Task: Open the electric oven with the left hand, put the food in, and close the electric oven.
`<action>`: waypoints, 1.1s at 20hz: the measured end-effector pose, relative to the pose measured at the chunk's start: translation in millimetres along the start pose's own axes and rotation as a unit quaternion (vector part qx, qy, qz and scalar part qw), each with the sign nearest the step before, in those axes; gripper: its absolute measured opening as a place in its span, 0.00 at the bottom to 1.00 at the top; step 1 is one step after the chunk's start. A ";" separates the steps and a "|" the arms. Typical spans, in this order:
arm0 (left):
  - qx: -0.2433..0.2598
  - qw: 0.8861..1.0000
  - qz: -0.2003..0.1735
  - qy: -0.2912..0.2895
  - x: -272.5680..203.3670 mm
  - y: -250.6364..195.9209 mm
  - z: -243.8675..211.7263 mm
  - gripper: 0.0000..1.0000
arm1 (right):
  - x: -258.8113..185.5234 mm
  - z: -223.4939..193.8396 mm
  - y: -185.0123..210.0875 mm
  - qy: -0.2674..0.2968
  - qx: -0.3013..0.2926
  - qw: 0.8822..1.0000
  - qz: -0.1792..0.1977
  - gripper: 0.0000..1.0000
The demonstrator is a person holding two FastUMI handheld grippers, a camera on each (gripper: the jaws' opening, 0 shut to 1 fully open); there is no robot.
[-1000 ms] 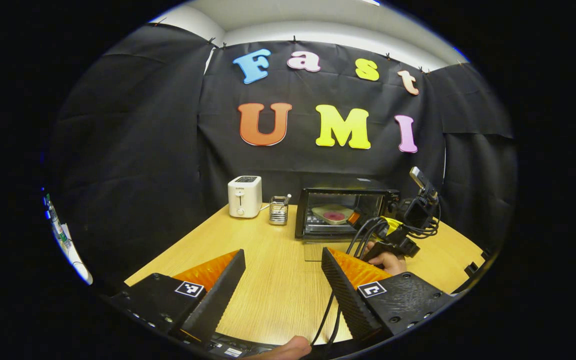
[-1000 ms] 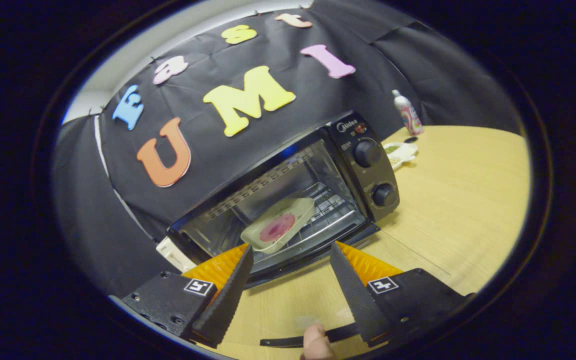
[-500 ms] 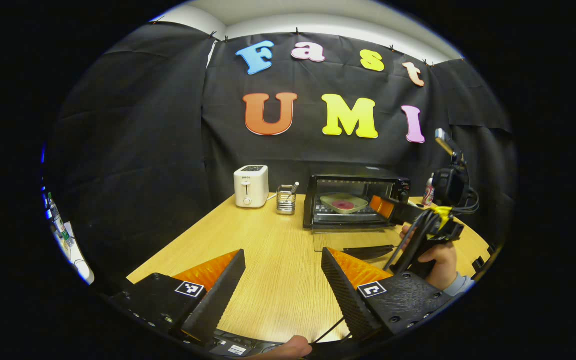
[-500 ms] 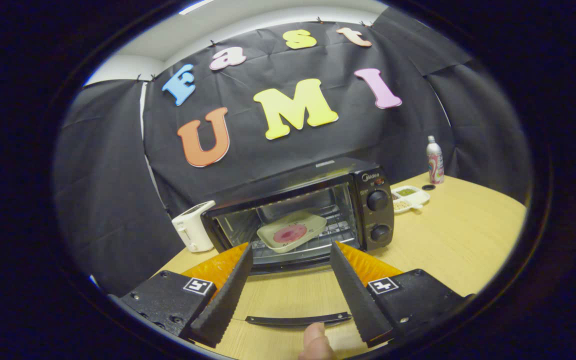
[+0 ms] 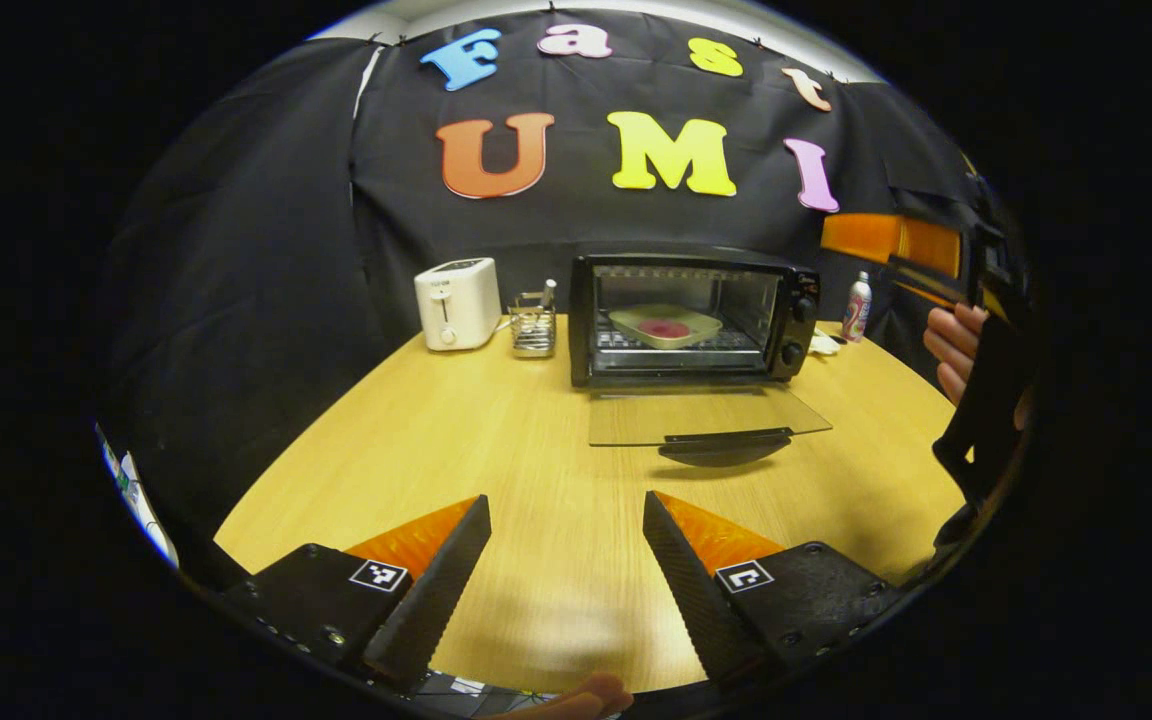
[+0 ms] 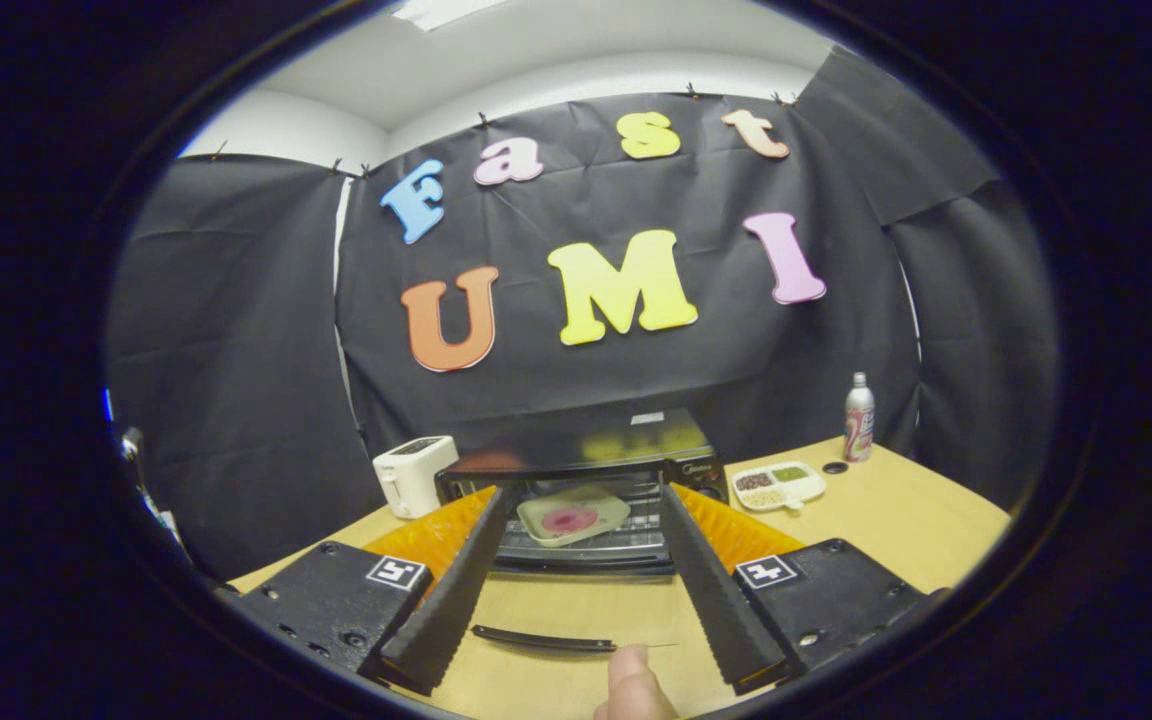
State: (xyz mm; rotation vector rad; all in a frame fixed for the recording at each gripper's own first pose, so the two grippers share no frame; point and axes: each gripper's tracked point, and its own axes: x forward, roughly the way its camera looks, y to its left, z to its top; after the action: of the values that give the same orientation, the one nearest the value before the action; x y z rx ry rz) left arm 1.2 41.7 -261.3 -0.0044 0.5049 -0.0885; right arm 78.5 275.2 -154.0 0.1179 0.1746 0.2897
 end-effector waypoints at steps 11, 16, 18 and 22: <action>-0.006 0.994 -0.075 0.081 69.3 -97.2 -22.0 0.96 | -27.0 36.3 -53.2 -0.031 -0.026 0.999 -0.008 0.94; 0.003 0.990 -0.089 0.108 91.1 -126.0 -28.4 0.96 | -26.9 40.3 -80.3 -0.045 -0.026 0.998 -0.019 0.94; -0.006 0.990 -0.077 0.116 102.2 -126.2 -27.1 0.96 | -23.3 33.9 -87.7 -0.036 -0.021 0.999 -0.020 0.94; -0.033 0.989 -0.077 0.122 114.5 -132.3 -23.4 0.96 | -18.6 22.6 -100.9 -0.011 -0.021 0.999 -0.022 0.95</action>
State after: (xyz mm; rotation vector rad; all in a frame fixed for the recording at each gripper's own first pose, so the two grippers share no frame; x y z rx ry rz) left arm 78.6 -99.5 -333.6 -0.0986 0.7517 -0.2259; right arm 92.8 171.7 -143.2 0.0760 0.1486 0.2480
